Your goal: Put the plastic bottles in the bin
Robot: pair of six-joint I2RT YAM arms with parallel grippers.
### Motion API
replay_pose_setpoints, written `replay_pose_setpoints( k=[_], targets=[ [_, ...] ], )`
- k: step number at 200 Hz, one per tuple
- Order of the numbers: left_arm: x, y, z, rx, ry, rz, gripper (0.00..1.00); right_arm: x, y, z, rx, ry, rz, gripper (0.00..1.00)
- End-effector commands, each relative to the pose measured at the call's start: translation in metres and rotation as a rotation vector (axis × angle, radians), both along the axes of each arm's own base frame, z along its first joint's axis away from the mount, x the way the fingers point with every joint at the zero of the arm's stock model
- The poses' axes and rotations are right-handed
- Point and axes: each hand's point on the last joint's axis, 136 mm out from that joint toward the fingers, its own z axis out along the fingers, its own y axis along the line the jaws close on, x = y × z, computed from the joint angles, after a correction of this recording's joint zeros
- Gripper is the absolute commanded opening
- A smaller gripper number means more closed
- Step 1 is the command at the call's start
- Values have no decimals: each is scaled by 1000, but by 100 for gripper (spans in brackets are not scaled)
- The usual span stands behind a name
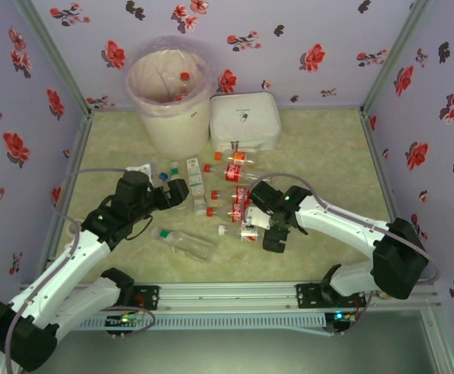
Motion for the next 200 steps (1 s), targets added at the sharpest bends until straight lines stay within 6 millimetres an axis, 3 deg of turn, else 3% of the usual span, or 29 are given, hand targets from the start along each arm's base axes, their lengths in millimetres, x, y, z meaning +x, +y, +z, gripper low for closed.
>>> replay_pose_setpoints(
  k=[1, 30, 62, 120, 138, 173, 200],
  targets=[
    [0, 4, 3, -30, -23, 34, 98, 4, 0, -11, -26, -25, 27, 96],
    [-3, 8, -1, -22, -24, 42, 98, 5, -1, -25, -33, -27, 17, 95],
    [-2, 8, -1, -21, -27, 47, 99, 5, -3, -31, -37, -37, 7, 87],
    [0, 8, -3, -15, -24, 52, 99, 8, -3, -22, -5, -75, -24, 57],
    [0, 8, -2, -16, -24, 53, 99, 4, -6, -14, 1, -67, -41, 51],
    [2, 6, 2, -32, -30, 57, 99, -2, -6, 14, 74, -79, -83, 50],
    [4, -6, 18, -118, -67, 25, 99, 2, 2, 39, 186, -140, -134, 50]
  ],
)
